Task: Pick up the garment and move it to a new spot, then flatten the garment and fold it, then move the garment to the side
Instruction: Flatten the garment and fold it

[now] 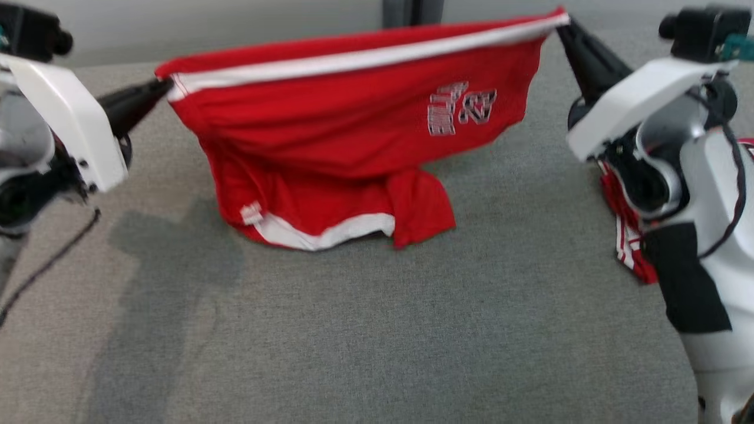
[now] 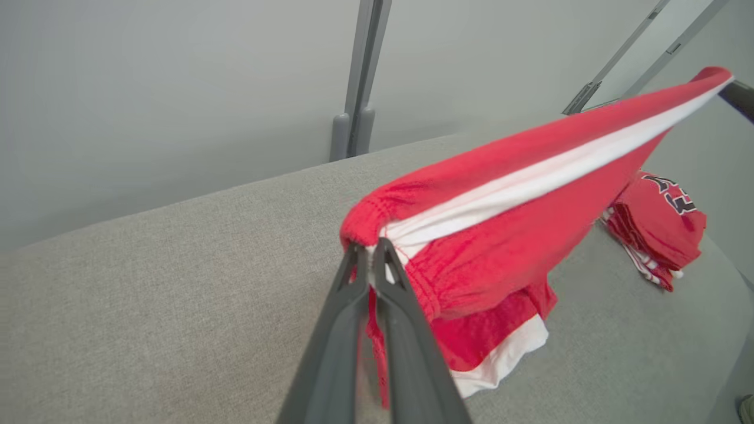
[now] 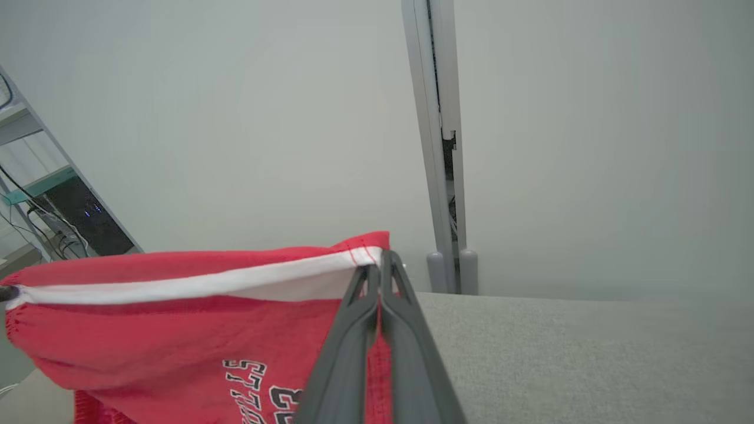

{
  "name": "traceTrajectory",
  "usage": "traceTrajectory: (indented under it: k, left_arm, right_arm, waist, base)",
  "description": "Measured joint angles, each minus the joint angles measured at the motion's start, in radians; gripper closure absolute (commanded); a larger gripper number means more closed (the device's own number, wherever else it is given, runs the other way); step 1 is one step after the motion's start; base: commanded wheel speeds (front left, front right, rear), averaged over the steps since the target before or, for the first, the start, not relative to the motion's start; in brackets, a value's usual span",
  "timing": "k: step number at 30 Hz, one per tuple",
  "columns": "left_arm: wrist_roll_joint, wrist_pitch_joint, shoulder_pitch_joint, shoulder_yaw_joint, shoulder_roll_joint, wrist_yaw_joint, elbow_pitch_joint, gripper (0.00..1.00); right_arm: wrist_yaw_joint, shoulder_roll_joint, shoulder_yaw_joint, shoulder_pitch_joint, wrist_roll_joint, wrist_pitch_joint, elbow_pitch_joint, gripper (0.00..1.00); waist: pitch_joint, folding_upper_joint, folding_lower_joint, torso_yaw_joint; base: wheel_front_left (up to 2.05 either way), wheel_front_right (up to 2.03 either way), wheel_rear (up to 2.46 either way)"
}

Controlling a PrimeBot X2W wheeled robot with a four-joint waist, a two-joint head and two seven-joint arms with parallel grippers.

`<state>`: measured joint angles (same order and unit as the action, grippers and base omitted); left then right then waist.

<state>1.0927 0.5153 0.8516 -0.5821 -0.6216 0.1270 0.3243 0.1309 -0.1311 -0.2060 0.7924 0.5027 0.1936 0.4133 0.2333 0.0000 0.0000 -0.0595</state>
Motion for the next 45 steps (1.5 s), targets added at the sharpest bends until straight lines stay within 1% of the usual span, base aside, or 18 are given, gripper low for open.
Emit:
traceTrajectory:
  k: [2,6,8,12,19,22,24,28,31,34,38,42,43,44,45]
  left_arm:
    - [0.002,0.037,0.098,-0.004,-0.007,0.003,0.037,1.0]
    - [0.003,0.07,0.293,-0.014,-0.035,0.003,0.081,1.0]
    - [-0.032,0.064,0.38,-0.035,-0.052,0.004,0.099,1.0]
    - [-0.042,0.021,0.53,-0.049,-0.056,0.004,0.15,1.0]
    - [-0.063,-0.077,0.722,-0.084,-0.048,0.005,0.238,1.0]
    - [-0.051,-0.116,0.772,-0.102,-0.038,0.005,0.255,1.0]
    - [-0.031,-0.115,0.778,-0.127,-0.035,0.005,0.268,1.0]
    - [0.034,-0.119,0.75,-0.198,-0.044,0.005,0.283,1.0]
    - [0.113,-0.115,0.658,-0.249,-0.048,0.004,0.249,1.0]
    - [0.16,-0.135,0.578,-0.298,-0.074,0.004,0.213,1.0]
    - [0.219,-0.169,0.462,-0.358,-0.112,0.004,0.157,1.0]
    - [0.263,-0.225,0.34,-0.415,-0.141,0.004,0.073,1.0]
    - [0.263,-0.225,0.34,-0.415,-0.141,0.004,0.073,1.0]
    - [0.275,-0.248,0.268,-0.447,-0.161,0.004,0.038,1.0]
    - [0.281,-0.26,0.234,-0.46,-0.171,0.004,0.023,1.0]
  right_arm:
    - [0.0,0.005,-0.013,0.106,0.003,-0.017,0.048,1.0]
    - [0.0,0.04,-0.013,0.32,0.017,-0.074,0.142,1.0]
    - [0.0,0.051,-0.009,0.418,0.014,-0.113,0.188,1.0]
    - [0.0,0.066,0.003,0.592,-0.007,-0.196,0.279,1.0]
    - [0.002,0.074,0.024,0.78,-0.082,-0.316,0.409,1.0]
    - [0.002,0.075,0.051,0.84,-0.094,-0.377,0.445,1.0]
    - [0.002,0.075,0.047,0.864,-0.109,-0.388,0.475,1.0]
    - [0.002,0.081,-0.002,0.851,-0.099,-0.371,0.54,1.0]
    - [0.001,0.08,-0.055,0.774,-0.059,-0.367,0.548,1.0]
    - [0.0,0.08,-0.122,0.668,-0.026,-0.347,0.547,1.0]
    - [0.0,0.071,-0.198,0.539,0.025,-0.321,0.514,1.0]
    - [0.0,0.036,-0.28,0.39,0.088,-0.277,0.457,1.0]
    - [0.0,0.036,-0.28,0.39,0.088,-0.277,0.457,1.0]
    - [0.0,0.019,-0.312,0.31,0.123,-0.258,0.419,1.0]
    - [0.0,0.009,-0.325,0.273,0.143,-0.243,0.4,1.0]
  waist:
    - [0.043,0.0,0.0,-0.003]
    - [0.136,0.0,0.0001,-0.011]
    - [0.18,0.0,0.0,-0.017]
    - [0.258,0.0,0.0,-0.031]
    - [0.332,0.0,0.0,-0.059]
    - [0.344,0.0,0.0,-0.059]
    - [0.345,0.0,0.0,-0.055]
    - [0.343,0.0,0.0,-0.044]
    - [0.327,-0.0001,0.0,-0.041]
    - [0.303,0.0,0.0,-0.039]
    - [0.255,-0.0001,0.0,-0.04]
    - [0.187,0.0,0.0,-0.044]
    - [0.187,0.0,0.0,-0.044]
    - [0.147,0.0,0.0,-0.047]
    - [0.127,0.0,0.0,-0.048]
  base:
    - [0.0,0.0,0.0]
    - [0.0,0.0,0.0]
    - [0.0,0.0,0.0]
    - [0.0,0.0,0.0]
    - [0.0,0.0,0.0]
    - [0.0,0.0,0.0]
    - [0.0,0.0,0.0]
    - [0.0,0.0,0.0]
    - [0.0,0.0,0.0]
    - [0.0,0.0,0.0]
    - [0.0,0.0,0.0]
    - [0.0,0.0,0.0]
    - [0.0,0.0,0.0]
    - [0.0,0.0,0.0]
    - [0.0,0.0,0.0]
